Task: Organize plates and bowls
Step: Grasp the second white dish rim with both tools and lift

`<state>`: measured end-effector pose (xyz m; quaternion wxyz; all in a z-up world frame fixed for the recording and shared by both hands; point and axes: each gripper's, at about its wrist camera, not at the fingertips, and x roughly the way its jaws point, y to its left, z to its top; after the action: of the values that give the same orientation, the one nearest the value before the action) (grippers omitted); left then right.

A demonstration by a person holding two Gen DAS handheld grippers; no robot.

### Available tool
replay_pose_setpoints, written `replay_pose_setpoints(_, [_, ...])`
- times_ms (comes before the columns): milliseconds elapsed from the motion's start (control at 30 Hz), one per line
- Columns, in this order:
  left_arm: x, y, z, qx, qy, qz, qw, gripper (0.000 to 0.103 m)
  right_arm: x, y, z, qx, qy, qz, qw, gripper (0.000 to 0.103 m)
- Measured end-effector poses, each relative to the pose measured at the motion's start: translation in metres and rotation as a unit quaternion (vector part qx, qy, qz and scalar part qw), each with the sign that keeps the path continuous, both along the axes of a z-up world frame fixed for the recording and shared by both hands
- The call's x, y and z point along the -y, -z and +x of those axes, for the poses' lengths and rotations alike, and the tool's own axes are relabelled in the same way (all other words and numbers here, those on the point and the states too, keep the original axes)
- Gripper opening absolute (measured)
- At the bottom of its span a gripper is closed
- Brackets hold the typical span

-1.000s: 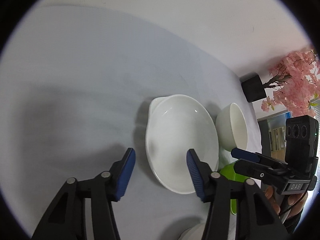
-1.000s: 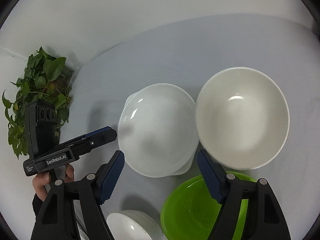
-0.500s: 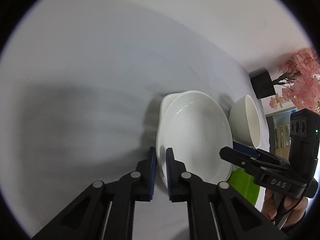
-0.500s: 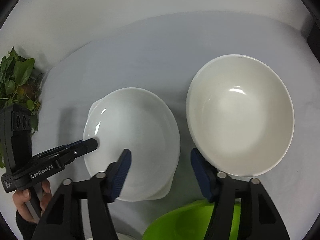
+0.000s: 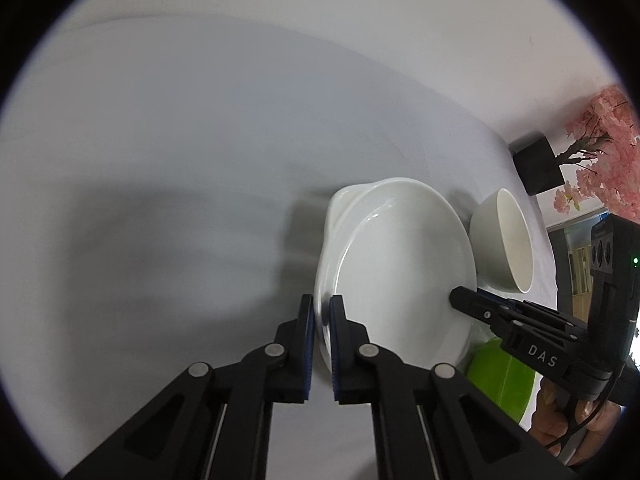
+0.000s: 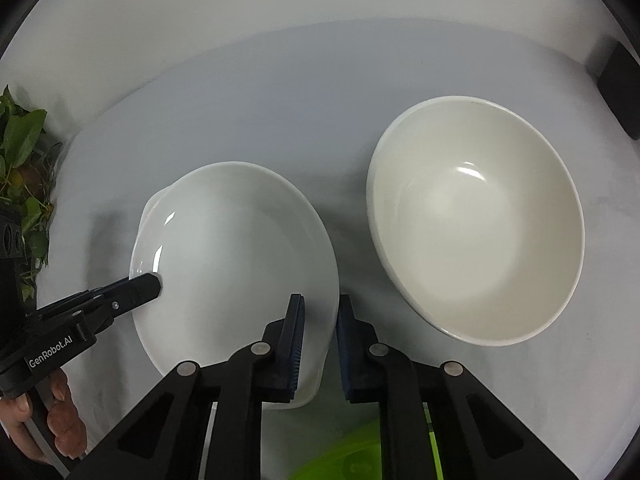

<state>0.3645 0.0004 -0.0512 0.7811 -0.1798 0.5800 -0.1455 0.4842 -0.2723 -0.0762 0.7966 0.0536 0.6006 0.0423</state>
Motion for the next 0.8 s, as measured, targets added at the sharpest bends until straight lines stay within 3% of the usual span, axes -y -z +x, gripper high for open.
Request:
replay_pose_setpoints(67, [-0.006, -0.015, -0.006, 0.010, -0.005, -0.005, 0.9999, 0.005, -0.001, -0.013, -0.007, 0.017, 0.002, 0.001, 1.000, 0.004])
replay_pose_setpoints(400, [-0.035, -0.118, -0.068, 0.084, -0.021, 0.019, 0.9961, 0.004, -0.031, -0.108, -0.062, 0.102, -0.021, 0.049, 0.993, 0.004])
replay_pose_setpoints(633, [-0.039, -0.156, -0.142, 0.110, -0.025, 0.030, 0.9932, 0.004, -0.048, -0.163, -0.141, 0.141, -0.037, 0.064, 0.987, 0.003])
replay_pose_setpoints(800, [-0.042, -0.168, -0.200, 0.117, -0.028, 0.034, 0.9921, 0.005, -0.054, -0.181, -0.227, 0.148, -0.045, 0.087, 0.984, 0.003])
